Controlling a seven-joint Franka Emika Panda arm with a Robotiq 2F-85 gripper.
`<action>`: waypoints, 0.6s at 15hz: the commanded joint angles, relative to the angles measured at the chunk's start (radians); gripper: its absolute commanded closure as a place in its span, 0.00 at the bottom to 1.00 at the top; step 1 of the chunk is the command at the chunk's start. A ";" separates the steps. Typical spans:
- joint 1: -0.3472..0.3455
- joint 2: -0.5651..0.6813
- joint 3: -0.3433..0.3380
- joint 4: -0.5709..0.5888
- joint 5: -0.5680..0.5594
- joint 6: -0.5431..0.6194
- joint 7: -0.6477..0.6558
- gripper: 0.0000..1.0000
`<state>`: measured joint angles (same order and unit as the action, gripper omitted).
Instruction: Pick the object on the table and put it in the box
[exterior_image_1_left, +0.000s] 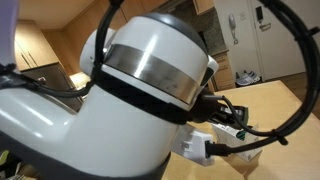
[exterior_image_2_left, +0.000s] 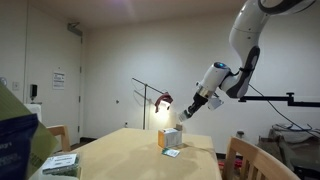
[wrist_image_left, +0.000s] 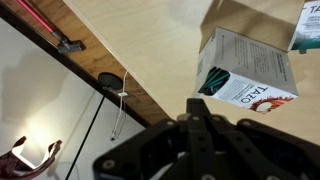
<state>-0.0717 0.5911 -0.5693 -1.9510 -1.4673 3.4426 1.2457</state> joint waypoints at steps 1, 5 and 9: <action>-0.001 0.004 0.001 0.002 0.000 0.000 0.000 0.99; -0.009 0.013 0.007 0.006 -0.004 0.015 0.000 1.00; -0.015 0.037 0.017 0.018 -0.003 0.022 0.002 1.00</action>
<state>-0.0738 0.6106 -0.5624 -1.9491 -1.4670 3.4446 1.2458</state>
